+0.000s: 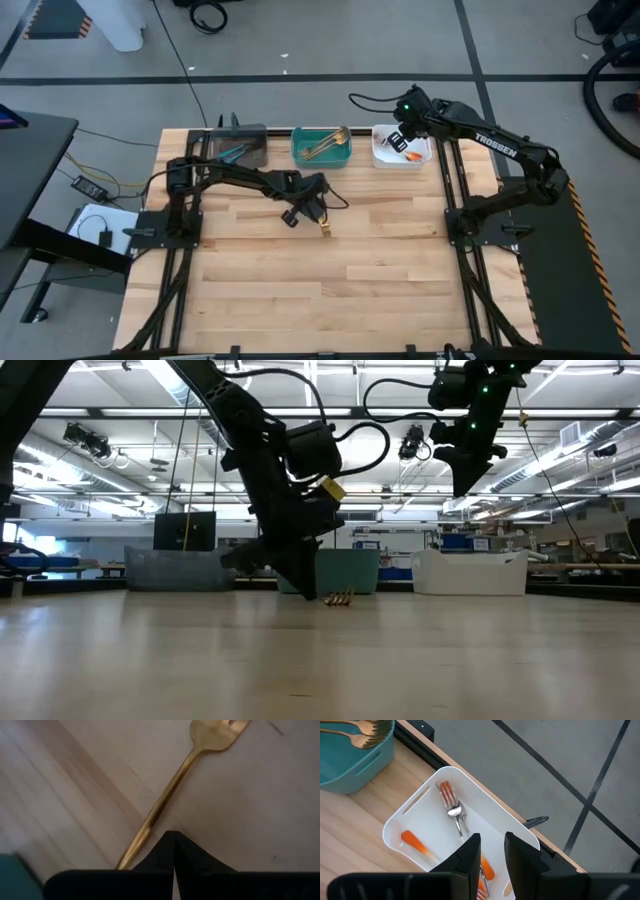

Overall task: Sort silverware by color (type)
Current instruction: Put the gold fork into the green bin

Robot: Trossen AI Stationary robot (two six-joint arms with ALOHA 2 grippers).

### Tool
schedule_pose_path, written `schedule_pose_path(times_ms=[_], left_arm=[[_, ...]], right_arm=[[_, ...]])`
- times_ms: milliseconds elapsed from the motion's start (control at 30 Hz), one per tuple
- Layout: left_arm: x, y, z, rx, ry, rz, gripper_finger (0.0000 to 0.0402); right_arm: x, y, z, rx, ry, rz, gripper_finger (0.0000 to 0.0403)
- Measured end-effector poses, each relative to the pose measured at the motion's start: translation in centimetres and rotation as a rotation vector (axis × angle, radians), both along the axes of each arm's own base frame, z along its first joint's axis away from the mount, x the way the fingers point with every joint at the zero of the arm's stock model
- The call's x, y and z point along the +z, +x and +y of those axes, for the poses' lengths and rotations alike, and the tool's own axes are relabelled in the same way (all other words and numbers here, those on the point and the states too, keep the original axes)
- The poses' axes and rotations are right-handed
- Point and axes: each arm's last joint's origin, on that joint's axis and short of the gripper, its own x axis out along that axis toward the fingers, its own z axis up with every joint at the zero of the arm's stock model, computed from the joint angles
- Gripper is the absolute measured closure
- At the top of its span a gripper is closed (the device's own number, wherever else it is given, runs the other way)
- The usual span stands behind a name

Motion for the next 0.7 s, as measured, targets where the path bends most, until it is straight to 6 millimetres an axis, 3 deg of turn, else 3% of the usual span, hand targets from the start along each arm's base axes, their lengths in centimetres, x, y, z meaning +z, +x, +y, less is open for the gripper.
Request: schedule_pose_path(times_ms=[233,467,700], left_arm=[[1.7,0.8,0.0,0.034,0.095,-0.125,0.0355],[1.7,0.9,0.0,0.016,0.083,-0.137,0.0315],[1.4,0.8,-0.2,-0.112,0.048,-0.113,0.0310]], right_arm=[[0.0,0.0,0.0,0.000,0.000,0.000,0.0309],[0.0,0.0,0.0,0.000,0.001,0.001,0.0308],[0.0,0.0,0.0,0.000,0.001,0.001,0.0308]])
